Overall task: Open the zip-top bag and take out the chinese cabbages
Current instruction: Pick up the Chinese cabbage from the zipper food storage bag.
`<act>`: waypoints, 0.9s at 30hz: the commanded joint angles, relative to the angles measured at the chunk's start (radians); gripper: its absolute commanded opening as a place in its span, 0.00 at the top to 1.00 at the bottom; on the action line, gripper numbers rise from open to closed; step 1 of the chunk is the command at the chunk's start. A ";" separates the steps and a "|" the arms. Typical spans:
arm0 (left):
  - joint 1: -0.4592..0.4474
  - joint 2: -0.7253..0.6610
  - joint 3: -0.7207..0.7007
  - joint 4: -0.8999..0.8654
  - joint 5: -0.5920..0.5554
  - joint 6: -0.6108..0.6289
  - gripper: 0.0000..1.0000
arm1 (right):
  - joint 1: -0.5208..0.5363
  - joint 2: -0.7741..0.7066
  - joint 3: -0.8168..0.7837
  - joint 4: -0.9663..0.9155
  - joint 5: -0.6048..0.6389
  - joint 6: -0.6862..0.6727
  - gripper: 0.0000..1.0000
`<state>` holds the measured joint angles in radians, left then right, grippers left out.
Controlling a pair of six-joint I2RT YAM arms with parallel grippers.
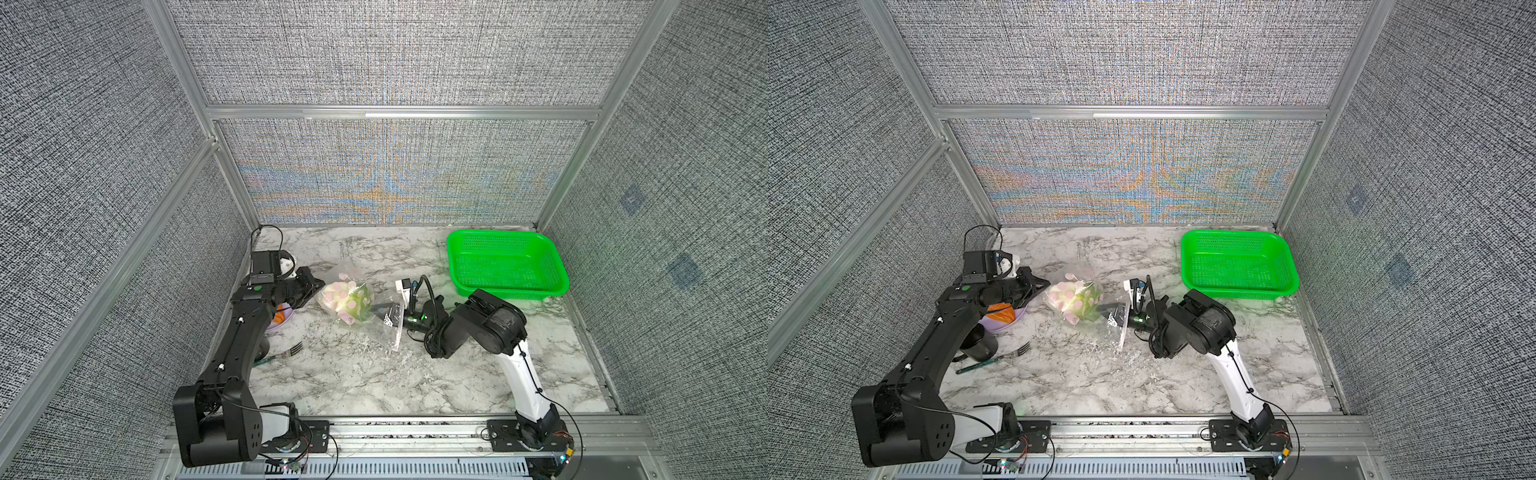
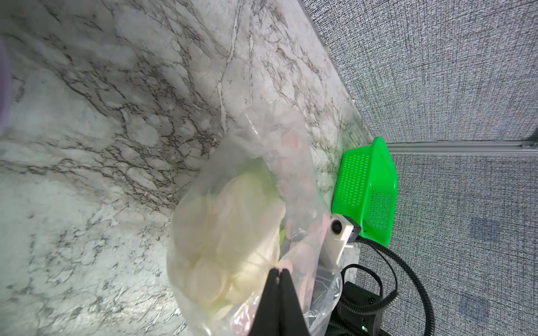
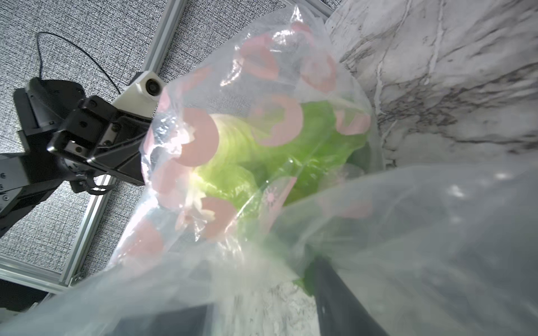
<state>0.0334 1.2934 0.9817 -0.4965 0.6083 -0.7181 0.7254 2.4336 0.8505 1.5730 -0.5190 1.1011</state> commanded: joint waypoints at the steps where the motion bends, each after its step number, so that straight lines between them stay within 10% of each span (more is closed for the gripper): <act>1: 0.000 0.016 -0.001 -0.041 -0.028 0.034 1.00 | 0.006 -0.029 -0.024 0.089 -0.027 0.006 0.44; 27: 0.002 0.049 -0.028 -0.135 -0.119 0.115 1.00 | -0.069 -0.084 0.036 -0.185 -0.053 -0.207 0.30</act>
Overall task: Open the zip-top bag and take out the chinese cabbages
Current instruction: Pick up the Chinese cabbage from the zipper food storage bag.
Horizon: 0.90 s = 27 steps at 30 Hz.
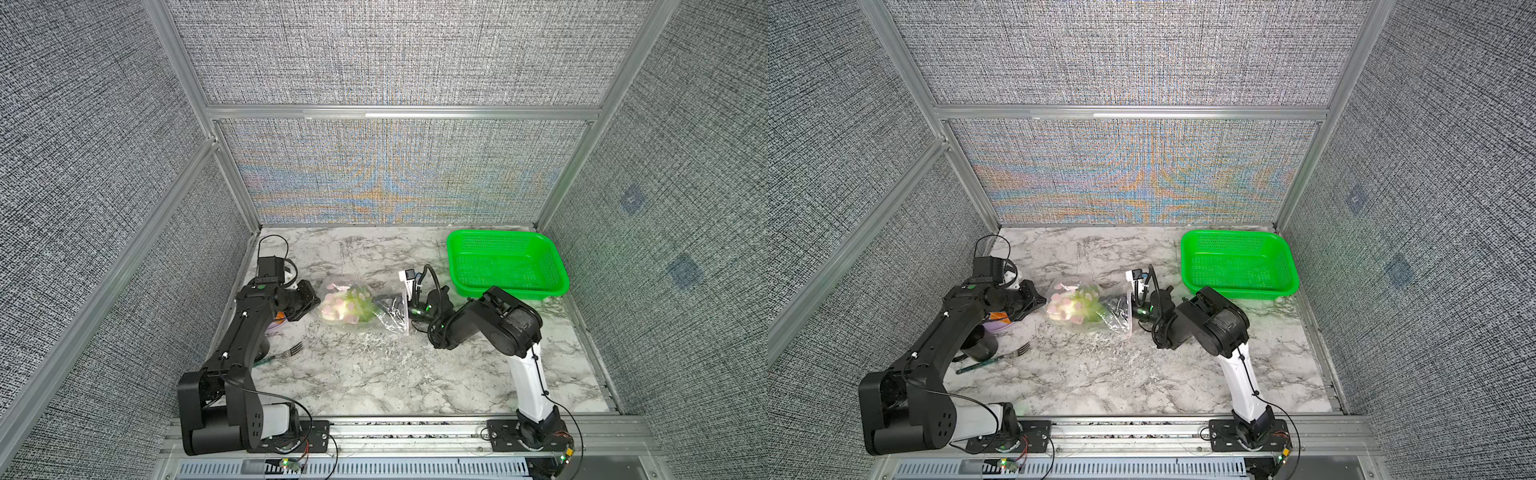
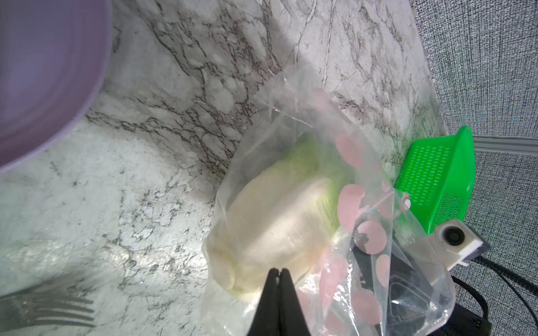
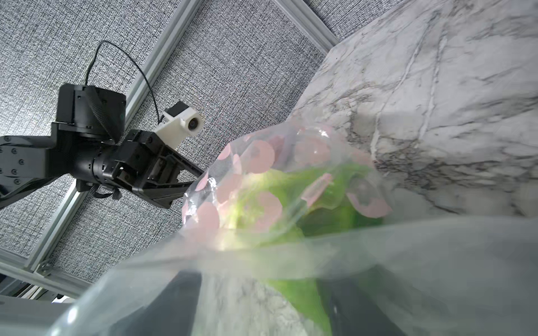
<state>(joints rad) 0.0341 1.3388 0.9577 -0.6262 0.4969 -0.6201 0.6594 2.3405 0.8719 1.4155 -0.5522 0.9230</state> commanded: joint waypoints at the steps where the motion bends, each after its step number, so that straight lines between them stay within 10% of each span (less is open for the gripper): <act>1: 0.001 0.006 -0.005 -0.005 -0.008 0.018 1.00 | -0.001 0.015 0.022 -0.038 -0.028 -0.032 0.30; 14: 0.000 0.021 -0.018 -0.005 -0.017 0.029 1.00 | 0.020 0.104 0.124 -0.078 -0.155 -0.005 0.24; 27: 0.000 0.035 -0.059 0.022 0.004 0.022 1.00 | 0.033 0.155 0.157 0.110 -0.262 0.133 0.53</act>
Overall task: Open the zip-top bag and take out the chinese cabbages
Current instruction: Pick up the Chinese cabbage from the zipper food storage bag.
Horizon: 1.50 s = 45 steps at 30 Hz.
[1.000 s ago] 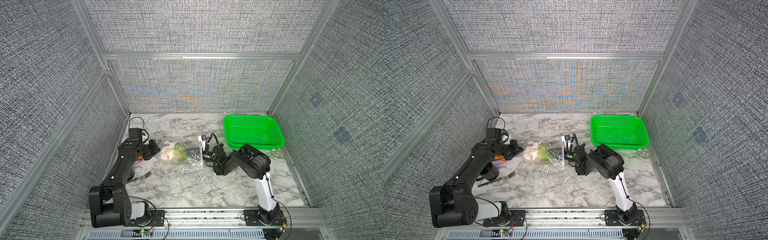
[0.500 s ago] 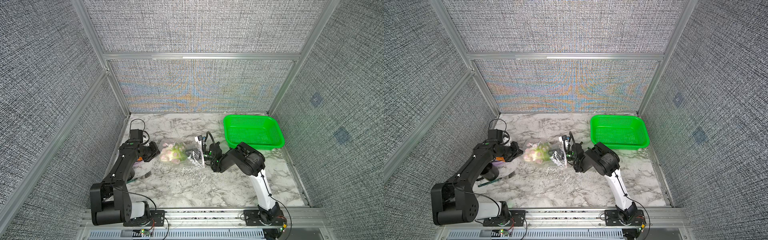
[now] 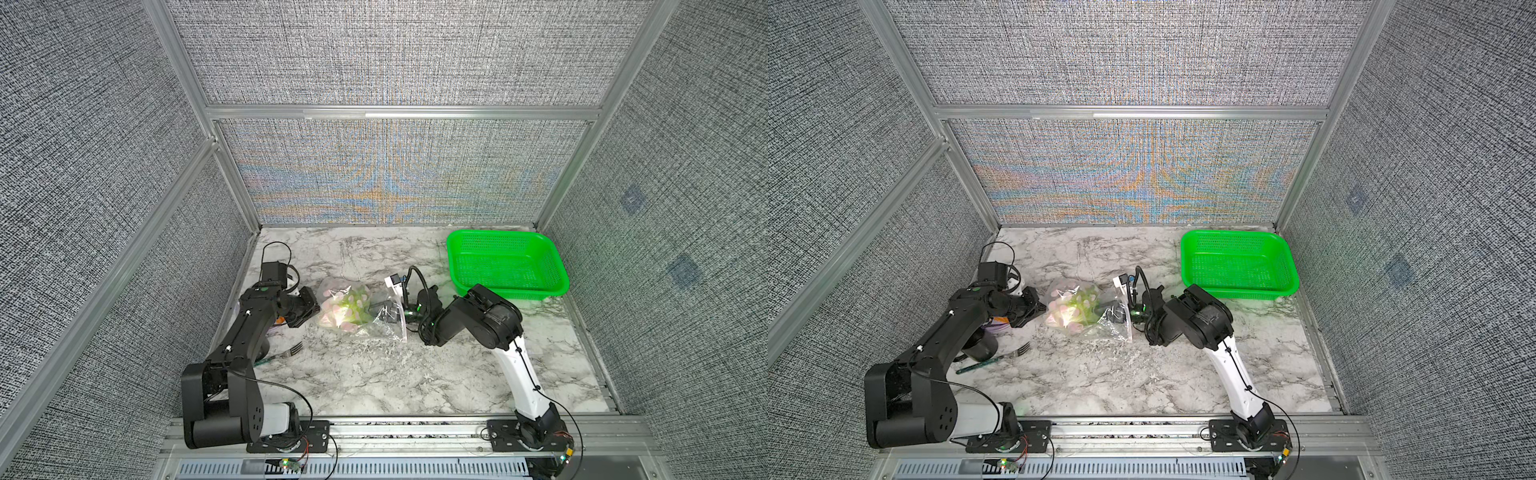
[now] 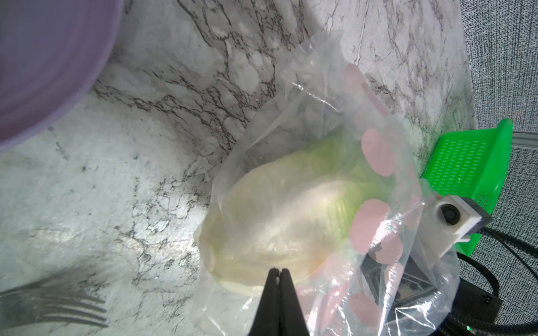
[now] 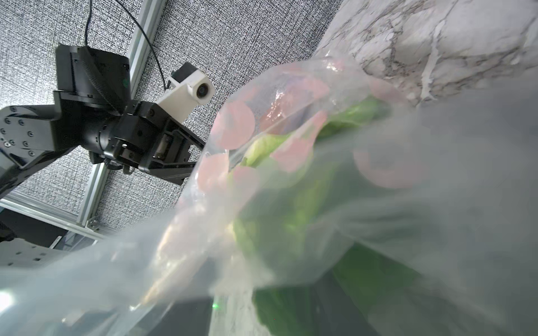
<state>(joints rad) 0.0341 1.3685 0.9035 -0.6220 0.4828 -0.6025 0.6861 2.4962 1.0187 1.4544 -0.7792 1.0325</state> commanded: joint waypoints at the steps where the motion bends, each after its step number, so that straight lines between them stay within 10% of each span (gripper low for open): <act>1: 0.001 0.007 -0.006 0.019 0.018 0.004 1.00 | 0.008 -0.002 0.013 0.066 -0.040 0.020 0.57; 11: 0.001 0.021 -0.008 0.035 0.027 -0.002 1.00 | 0.062 -0.044 0.091 -0.226 -0.085 -0.194 0.39; 43: 0.000 -0.024 -0.050 0.070 0.092 0.061 1.00 | 0.075 -0.028 0.053 -0.045 -0.071 -0.012 0.99; 45: 0.000 -0.063 -0.055 0.067 0.107 0.099 0.78 | 0.072 -0.039 0.037 -0.017 -0.072 0.011 1.00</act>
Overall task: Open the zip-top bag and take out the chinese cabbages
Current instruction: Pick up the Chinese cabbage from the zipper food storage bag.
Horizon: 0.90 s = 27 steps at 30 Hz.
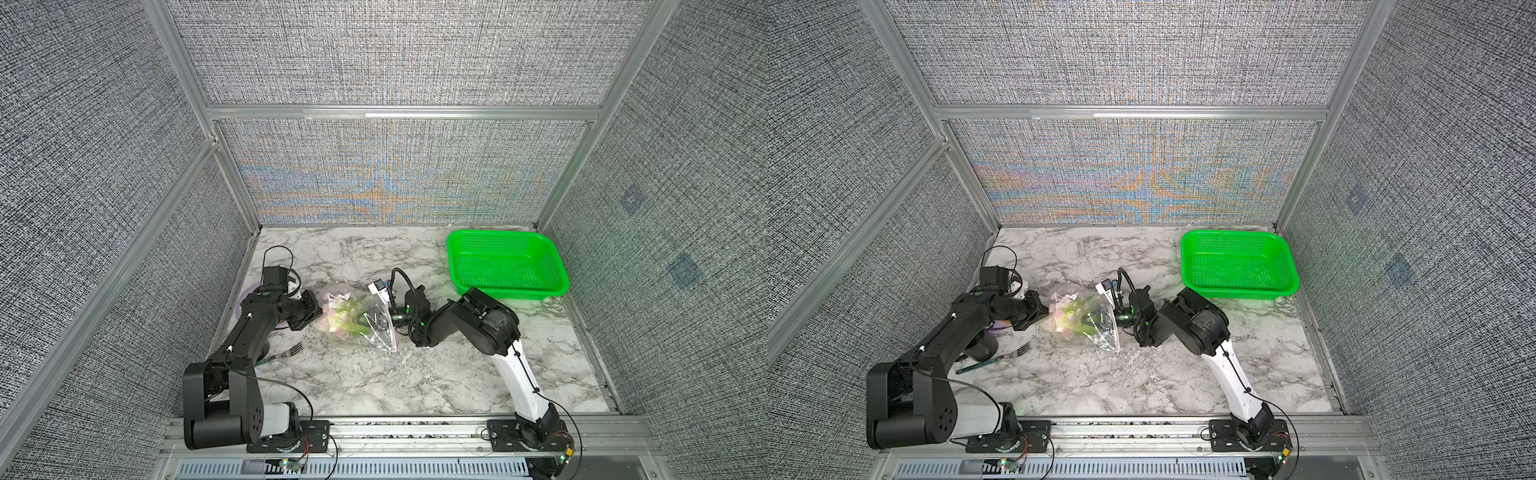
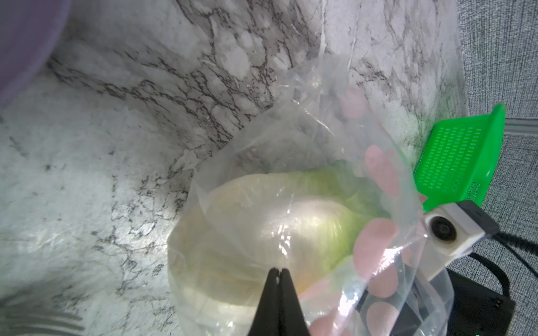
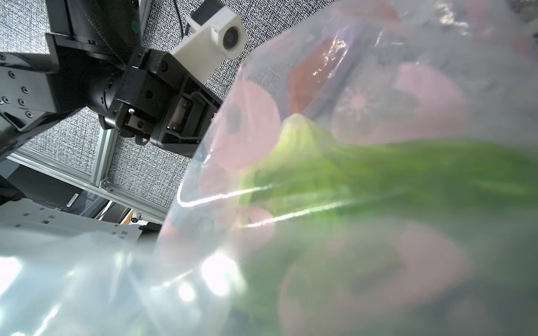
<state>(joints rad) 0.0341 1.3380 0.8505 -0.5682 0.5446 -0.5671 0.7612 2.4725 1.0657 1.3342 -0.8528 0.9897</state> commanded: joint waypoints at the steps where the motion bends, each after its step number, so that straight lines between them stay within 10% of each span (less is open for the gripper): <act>1: 0.000 -0.053 -0.001 0.006 0.051 0.078 0.61 | -0.002 -0.024 -0.019 0.112 0.001 0.060 1.00; 4: 0.000 -0.109 0.023 -0.014 0.061 0.118 0.02 | -0.005 -0.056 -0.043 0.114 -0.012 0.061 1.00; 27: -0.051 0.281 0.411 -0.323 0.179 0.344 0.00 | 0.011 -0.197 -0.073 -0.083 -0.081 -0.151 1.00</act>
<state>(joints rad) -0.0078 1.6089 1.2541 -0.8295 0.7368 -0.2798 0.7685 2.2814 0.9833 1.2358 -0.9203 0.8757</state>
